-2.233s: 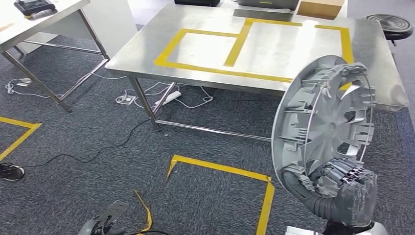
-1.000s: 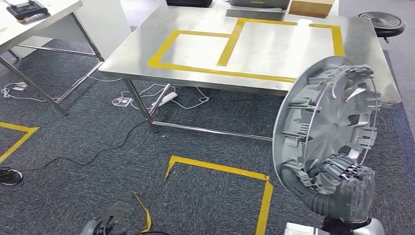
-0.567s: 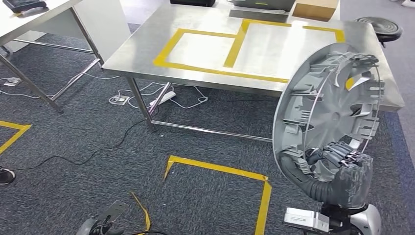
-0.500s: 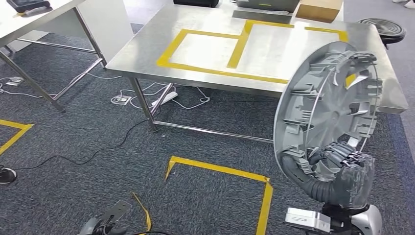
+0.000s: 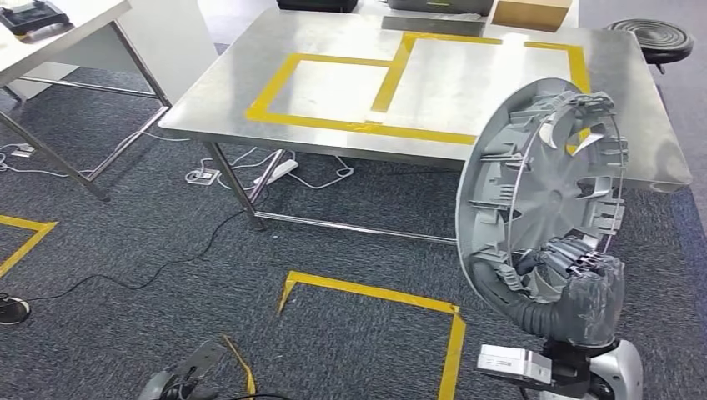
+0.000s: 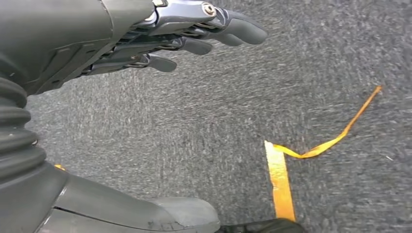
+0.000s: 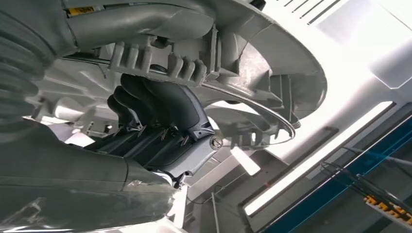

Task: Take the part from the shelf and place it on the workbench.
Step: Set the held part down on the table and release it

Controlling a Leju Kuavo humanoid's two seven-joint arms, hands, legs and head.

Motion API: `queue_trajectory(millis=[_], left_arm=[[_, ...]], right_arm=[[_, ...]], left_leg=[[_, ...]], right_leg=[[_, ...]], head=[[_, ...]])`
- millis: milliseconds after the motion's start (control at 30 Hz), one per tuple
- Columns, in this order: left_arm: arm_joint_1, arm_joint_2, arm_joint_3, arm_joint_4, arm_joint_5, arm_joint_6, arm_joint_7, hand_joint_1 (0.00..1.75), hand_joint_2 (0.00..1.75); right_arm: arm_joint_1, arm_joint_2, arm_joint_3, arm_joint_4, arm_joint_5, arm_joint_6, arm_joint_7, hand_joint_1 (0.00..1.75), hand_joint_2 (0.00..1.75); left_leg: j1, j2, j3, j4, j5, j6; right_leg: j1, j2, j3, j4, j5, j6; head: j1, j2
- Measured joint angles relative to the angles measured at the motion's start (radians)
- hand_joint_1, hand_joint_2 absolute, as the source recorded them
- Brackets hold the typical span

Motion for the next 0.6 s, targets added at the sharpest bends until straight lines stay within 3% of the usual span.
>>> queue_trajectory(millis=[67, 100, 133, 200, 233, 300, 400, 467, 533, 567, 600], left_arm=[[0.003, 0.000, 0.000, 0.000, 0.000, 0.000, 0.000, 0.00, 1.75], [0.004, 0.000, 0.000, 0.000, -0.001, 0.000, 0.000, 0.00, 1.75], [0.005, 0.001, 0.000, 0.000, -0.001, 0.000, 0.000, 0.00, 1.75], [0.005, 0.002, 0.000, 0.000, -0.001, 0.000, 0.000, 0.00, 1.75], [0.004, 0.002, 0.000, 0.000, -0.001, 0.000, 0.000, 0.00, 1.75], [0.003, 0.001, 0.000, 0.000, -0.001, 0.000, 0.000, 0.00, 1.75], [0.004, 0.001, 0.000, 0.001, -0.002, 0.001, 0.000, 0.00, 1.75], [0.004, 0.002, 0.000, 0.001, -0.002, 0.002, 0.000, 0.00, 1.75], [0.005, 0.001, -0.001, 0.001, -0.002, 0.002, 0.000, 0.00, 1.75], [0.006, 0.001, -0.001, 0.001, -0.003, 0.002, 0.000, 0.00, 1.75], [0.007, 0.001, -0.001, 0.001, -0.003, 0.002, 0.000, 0.00, 1.75]], right_arm=[[-0.001, 0.000, 0.000, 0.005, 0.000, 0.000, 0.000, 1.75, 1.75], [-0.001, 0.000, 0.000, 0.006, 0.000, 0.000, 0.000, 1.75, 1.75], [-0.001, 0.000, 0.000, 0.008, 0.000, 0.000, 0.000, 1.75, 1.75], [-0.003, 0.000, 0.000, 0.009, 0.000, 0.000, -0.001, 1.75, 1.75], [-0.005, 0.000, 0.000, 0.010, 0.000, 0.000, 0.000, 1.75, 1.75], [-0.008, 0.000, 0.001, 0.010, 0.000, -0.001, 0.000, 1.75, 1.75], [-0.013, 0.000, 0.003, 0.010, 0.000, -0.002, 0.000, 1.75, 1.75], [-0.019, 0.000, 0.004, 0.010, 0.000, -0.002, 0.000, 1.75, 1.75], [-0.022, 0.000, 0.006, 0.011, 0.001, -0.002, -0.001, 1.75, 1.75], [-0.022, 0.000, 0.007, 0.011, 0.001, -0.002, -0.001, 1.75, 1.75], [-0.022, 0.000, 0.008, 0.012, 0.001, -0.002, -0.002, 1.75, 1.75]], left_leg=[[0.002, 0.000, -0.073, 0.104, -0.019, -0.005], [0.003, 0.000, -0.088, 0.111, 0.001, -0.005], [0.003, 0.000, -0.084, 0.079, 0.040, -0.005], [0.003, 0.000, -0.043, -0.042, 0.130, -0.004], [0.003, 0.000, -0.022, -0.099, 0.151, 0.000], [0.001, -0.001, -0.003, -0.149, 0.149, 0.013], [0.004, -0.002, 0.008, -0.158, 0.135, 0.037], [0.004, -0.003, 0.019, -0.158, 0.128, 0.049], [0.001, -0.003, 0.027, -0.158, 0.118, 0.056], [0.000, -0.003, 0.033, -0.157, 0.112, 0.057], [-0.002, -0.004, 0.041, -0.157, 0.105, 0.058]], right_leg=[[0.000, 0.002, 0.008, 0.000, -0.009, -0.003], [-0.001, 0.003, 0.014, 0.000, -0.014, -0.002], [-0.002, 0.005, 0.023, 0.000, -0.020, 0.000], [-0.003, 0.007, 0.040, 0.000, -0.034, 0.009], [-0.001, 0.008, 0.045, 0.002, -0.042, 0.016], [0.003, 0.009, 0.048, 0.002, -0.050, 0.029], [0.003, 0.006, 0.053, 0.010, -0.060, 0.045], [0.002, 0.002, 0.013, 0.086, -0.098, 0.050], [0.002, 0.001, -0.067, 0.222, -0.150, 0.052], [0.002, 0.001, -0.103, 0.272, -0.160, 0.052], [0.003, 0.001, -0.121, 0.287, -0.150, 0.050]], head=[[0.000, 0.000], [0.000, 0.000], [0.000, 0.000], [0.000, 0.000], [-0.001, 0.000], [-0.001, 0.000], [0.000, 0.000], [0.005, 0.000], [0.009, 0.000], [0.009, 0.000], [0.010, 0.000]])
